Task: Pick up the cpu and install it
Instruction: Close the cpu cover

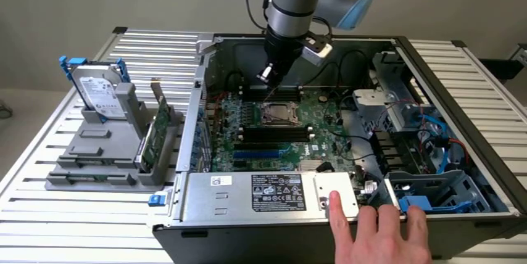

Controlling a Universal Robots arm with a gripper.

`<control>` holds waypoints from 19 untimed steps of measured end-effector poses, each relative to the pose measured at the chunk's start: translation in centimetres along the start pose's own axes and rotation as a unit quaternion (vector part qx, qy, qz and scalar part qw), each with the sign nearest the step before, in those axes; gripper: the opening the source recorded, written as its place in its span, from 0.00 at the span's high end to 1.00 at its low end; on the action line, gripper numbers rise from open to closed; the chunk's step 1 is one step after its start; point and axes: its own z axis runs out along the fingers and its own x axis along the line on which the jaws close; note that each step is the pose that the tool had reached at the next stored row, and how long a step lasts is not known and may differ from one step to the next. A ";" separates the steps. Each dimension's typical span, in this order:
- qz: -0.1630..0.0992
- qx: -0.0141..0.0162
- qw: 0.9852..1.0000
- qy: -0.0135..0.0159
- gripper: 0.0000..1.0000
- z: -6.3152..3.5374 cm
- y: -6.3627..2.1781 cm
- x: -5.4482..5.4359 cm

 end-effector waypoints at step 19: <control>0.093 -0.001 0.995 0.020 0.89 0.20 0.02 0.0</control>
